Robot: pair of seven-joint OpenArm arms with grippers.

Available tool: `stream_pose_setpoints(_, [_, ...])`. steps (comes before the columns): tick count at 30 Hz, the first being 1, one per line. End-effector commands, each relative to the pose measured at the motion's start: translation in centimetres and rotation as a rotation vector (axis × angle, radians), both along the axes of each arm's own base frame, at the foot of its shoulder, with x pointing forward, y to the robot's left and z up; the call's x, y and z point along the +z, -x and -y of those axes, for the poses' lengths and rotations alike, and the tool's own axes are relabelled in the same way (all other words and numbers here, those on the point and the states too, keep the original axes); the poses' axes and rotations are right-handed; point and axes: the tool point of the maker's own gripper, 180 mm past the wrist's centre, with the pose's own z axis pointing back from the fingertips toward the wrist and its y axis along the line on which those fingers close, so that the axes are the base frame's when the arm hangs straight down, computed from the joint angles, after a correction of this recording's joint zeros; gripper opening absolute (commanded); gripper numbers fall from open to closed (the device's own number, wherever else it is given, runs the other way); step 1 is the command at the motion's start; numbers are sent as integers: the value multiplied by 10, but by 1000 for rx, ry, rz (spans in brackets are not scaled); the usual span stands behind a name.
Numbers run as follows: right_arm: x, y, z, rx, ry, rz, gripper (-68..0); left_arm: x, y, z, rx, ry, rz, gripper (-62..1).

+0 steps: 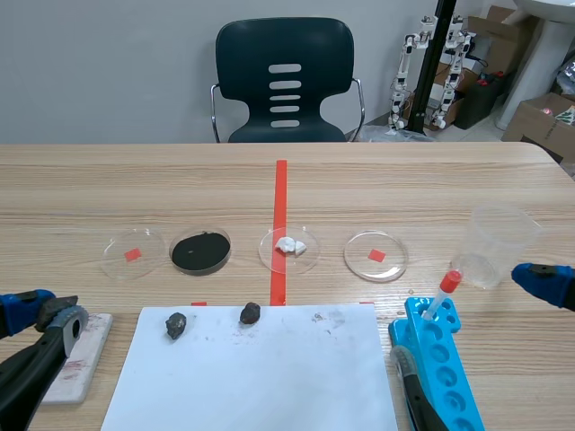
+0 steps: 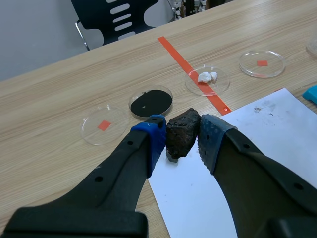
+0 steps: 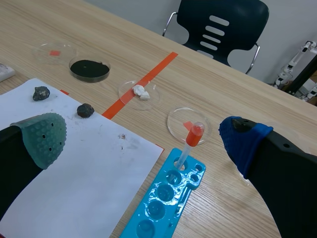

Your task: Rub the mineral on the streak plate below the first streak

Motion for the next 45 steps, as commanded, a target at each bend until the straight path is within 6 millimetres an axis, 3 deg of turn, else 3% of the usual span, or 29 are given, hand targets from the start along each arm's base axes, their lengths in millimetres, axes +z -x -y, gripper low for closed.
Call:
stream_pose_setpoints(1, [11, -6, 0, -1, -9, 43, -20, 13, -5, 1, 0, 10, 43, -535])
stream_pose_setpoints(26, [11, -6, 0, -1, -9, 43, -20, 12, -8, 0, 7, 1, 39, -535])
stream_pose_setpoints(30, [11, -6, 0, 0, -8, 42, -20, -2, -14, -3, 22, -22, -34, -535])
stream_pose_setpoints(36, [11, -6, 0, 0, -8, 42, -20, -38, -26, -18, 105, -56, -267, -535])
stream_pose_setpoints(45, [11, -6, 0, 0, -8, 42, -20, -62, -40, -27, 175, -28, -497, -535])
